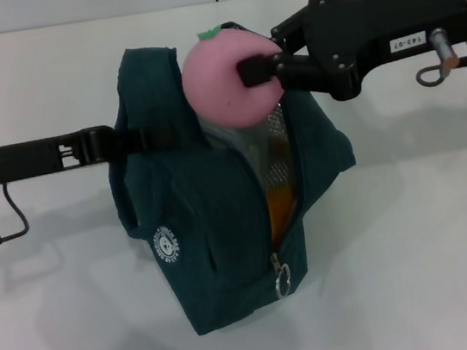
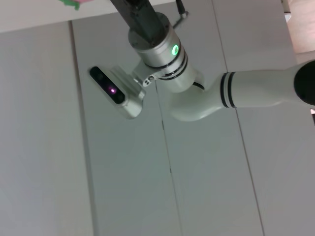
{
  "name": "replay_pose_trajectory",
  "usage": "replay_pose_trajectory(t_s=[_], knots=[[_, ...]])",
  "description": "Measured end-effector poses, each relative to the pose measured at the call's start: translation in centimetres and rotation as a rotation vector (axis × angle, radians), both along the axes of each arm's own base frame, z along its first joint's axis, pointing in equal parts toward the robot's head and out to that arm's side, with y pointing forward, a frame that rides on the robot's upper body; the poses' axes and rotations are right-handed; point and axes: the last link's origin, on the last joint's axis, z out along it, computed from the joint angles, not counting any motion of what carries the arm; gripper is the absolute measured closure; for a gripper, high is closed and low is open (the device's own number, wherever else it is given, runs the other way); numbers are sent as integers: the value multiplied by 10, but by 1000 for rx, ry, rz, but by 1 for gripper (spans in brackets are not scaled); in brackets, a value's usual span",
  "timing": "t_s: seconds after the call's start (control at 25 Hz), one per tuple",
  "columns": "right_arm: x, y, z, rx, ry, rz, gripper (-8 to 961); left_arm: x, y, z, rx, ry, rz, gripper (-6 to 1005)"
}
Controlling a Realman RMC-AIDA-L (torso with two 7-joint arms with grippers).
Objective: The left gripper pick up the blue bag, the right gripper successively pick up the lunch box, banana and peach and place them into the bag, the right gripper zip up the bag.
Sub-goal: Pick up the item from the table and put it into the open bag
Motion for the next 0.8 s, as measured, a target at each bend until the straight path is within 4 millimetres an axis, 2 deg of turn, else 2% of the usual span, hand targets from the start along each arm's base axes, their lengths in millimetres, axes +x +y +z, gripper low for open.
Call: replay_pose_trajectory(t_s=[0.2,0.64,0.8], knots=[[4,5,-5,-1,-4,-31,901,0,0,0,-1,-4,2,959],[2,7,-13,-39,-45,-38,728,-1,2,5,21,-10,8,959],[3,7,-12,-46,-51,-51,545,-1,2,5,22,-11,8,959]])
